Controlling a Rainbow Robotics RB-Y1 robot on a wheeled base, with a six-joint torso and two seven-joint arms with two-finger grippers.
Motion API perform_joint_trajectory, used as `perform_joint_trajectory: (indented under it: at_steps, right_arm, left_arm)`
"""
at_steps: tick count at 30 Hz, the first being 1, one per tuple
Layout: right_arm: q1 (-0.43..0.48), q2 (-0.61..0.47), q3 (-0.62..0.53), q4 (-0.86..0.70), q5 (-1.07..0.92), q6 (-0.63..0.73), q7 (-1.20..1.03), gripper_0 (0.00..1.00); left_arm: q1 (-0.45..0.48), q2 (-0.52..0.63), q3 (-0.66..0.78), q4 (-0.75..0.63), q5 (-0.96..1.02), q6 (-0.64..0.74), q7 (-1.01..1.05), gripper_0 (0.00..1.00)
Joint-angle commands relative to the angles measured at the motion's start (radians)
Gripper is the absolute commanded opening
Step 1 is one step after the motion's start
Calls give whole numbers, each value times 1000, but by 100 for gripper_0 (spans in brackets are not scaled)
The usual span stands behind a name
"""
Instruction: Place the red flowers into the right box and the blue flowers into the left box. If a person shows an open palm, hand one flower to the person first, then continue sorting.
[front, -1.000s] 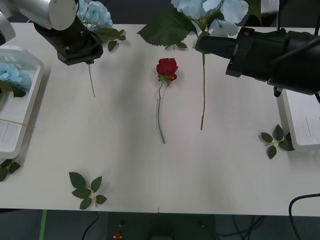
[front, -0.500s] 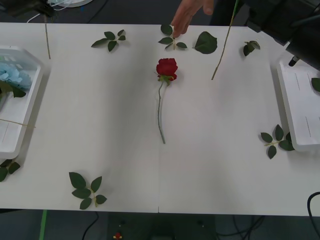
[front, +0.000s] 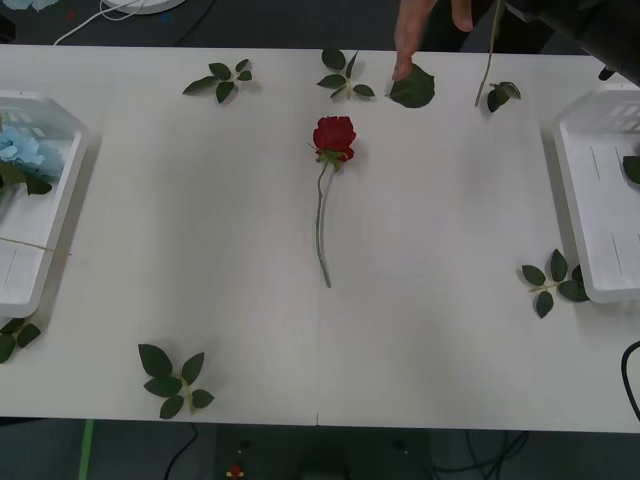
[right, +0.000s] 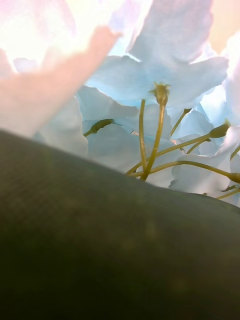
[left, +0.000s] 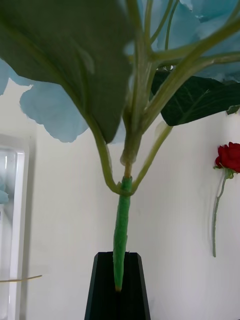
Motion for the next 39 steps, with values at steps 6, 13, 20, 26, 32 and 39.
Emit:
perform_joint_trajectory:
  at_steps: [6,13,20,26,32,39]
  right_arm:
    - [-127,27,37,76,122,-23,24,0]
    - [-130,28,41,84,125,-24,24,0]
    - [-130,28,44,84,124,-24,16,94]
    - [-130,28,44,84,124,-24,15,100]
    - [-130,28,46,84,124,-24,12,100]
    - [-129,27,44,84,124,-23,9,100]
  left_arm:
    - [3,56,20,-34,-7,8,-24,0]
    - [3,56,20,-34,-7,8,-24,0]
    - [3,56,20,-34,-7,8,-24,0]
    - [3,56,20,-34,-7,8,-24,0]
    - [3,56,20,-34,-7,8,-24,0]
    - [3,56,20,-34,-7,8,-24,0]
